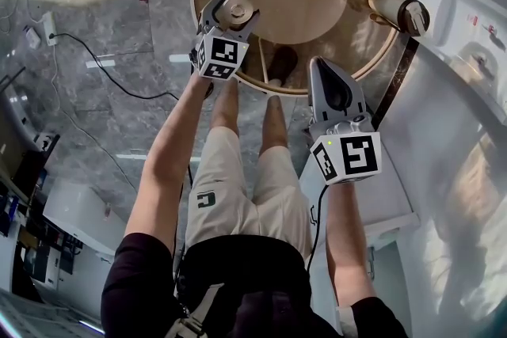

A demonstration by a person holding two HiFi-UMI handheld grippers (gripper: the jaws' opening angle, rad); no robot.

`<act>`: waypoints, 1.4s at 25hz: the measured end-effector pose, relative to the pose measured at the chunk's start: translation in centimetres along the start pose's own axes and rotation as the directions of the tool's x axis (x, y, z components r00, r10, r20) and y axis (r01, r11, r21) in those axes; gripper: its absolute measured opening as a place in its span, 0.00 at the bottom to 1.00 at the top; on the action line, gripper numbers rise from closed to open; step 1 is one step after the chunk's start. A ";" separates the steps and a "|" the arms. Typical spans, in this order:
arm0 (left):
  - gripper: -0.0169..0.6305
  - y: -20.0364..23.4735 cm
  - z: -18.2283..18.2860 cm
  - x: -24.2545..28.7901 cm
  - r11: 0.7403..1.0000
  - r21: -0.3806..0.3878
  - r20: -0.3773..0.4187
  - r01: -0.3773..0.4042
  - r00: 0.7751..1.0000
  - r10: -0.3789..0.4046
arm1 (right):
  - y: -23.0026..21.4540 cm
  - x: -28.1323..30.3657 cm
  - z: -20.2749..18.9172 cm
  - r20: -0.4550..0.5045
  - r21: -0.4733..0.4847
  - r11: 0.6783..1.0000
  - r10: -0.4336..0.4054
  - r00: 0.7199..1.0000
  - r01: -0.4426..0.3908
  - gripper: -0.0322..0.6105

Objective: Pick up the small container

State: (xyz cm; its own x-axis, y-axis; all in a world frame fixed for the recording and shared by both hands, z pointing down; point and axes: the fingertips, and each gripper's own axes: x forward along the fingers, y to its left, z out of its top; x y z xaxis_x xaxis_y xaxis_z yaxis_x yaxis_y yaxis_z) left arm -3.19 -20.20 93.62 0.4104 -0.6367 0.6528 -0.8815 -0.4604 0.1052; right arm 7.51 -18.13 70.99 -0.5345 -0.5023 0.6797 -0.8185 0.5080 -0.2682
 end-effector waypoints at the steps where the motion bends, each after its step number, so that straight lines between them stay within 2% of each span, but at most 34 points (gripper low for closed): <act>1: 0.57 -0.1 0.1 -0.2 1.000 0.000 0.001 0.004 1.000 -0.004 | -0.1 -0.2 0.0 0.002 0.000 1.000 -0.002 1.000 0.002 0.05; 7: 0.57 -1.1 1.9 -1.8 0.999 0.002 0.015 0.033 0.999 -0.033 | -0.1 -1.5 0.8 0.022 0.001 1.000 -0.020 1.000 0.020 0.06; 11: 0.57 -2.3 4.6 -3.8 0.999 -0.007 0.024 0.051 0.998 -0.051 | 0.1 -3.7 2.2 0.049 0.003 0.999 -0.035 0.998 0.035 0.05; 21: 0.57 -4.8 15.4 -10.7 0.994 0.044 0.085 0.100 0.991 -0.103 | 0.9 -10.1 7.9 0.149 0.020 0.995 -0.098 0.984 0.096 0.05; 27: 0.57 -5.9 23.3 -15.5 0.990 0.055 0.120 0.132 0.983 -0.137 | 2.1 -14.2 12.4 0.230 0.026 0.992 -0.124 0.965 0.121 0.05; 32: 0.57 -6.9 29.0 -20.3 0.986 0.004 0.142 0.165 0.976 -0.164 | 2.9 -17.6 15.2 0.278 0.014 0.988 -0.154 0.948 0.157 0.05; 35: 0.57 -7.5 31.9 -23.2 0.985 0.012 0.153 0.172 0.973 -0.172 | 3.3 -19.6 16.7 0.320 0.042 0.987 -0.159 0.934 0.154 0.06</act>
State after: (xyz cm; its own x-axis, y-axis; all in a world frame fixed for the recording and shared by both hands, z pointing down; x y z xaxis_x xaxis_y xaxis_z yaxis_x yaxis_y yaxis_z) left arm 1.30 -21.71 53.75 0.5869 -0.6350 0.5023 -0.7947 -0.5704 0.2075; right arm 11.78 -18.31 45.33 -0.4364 -0.7739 0.4590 -0.8991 0.3947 -0.1892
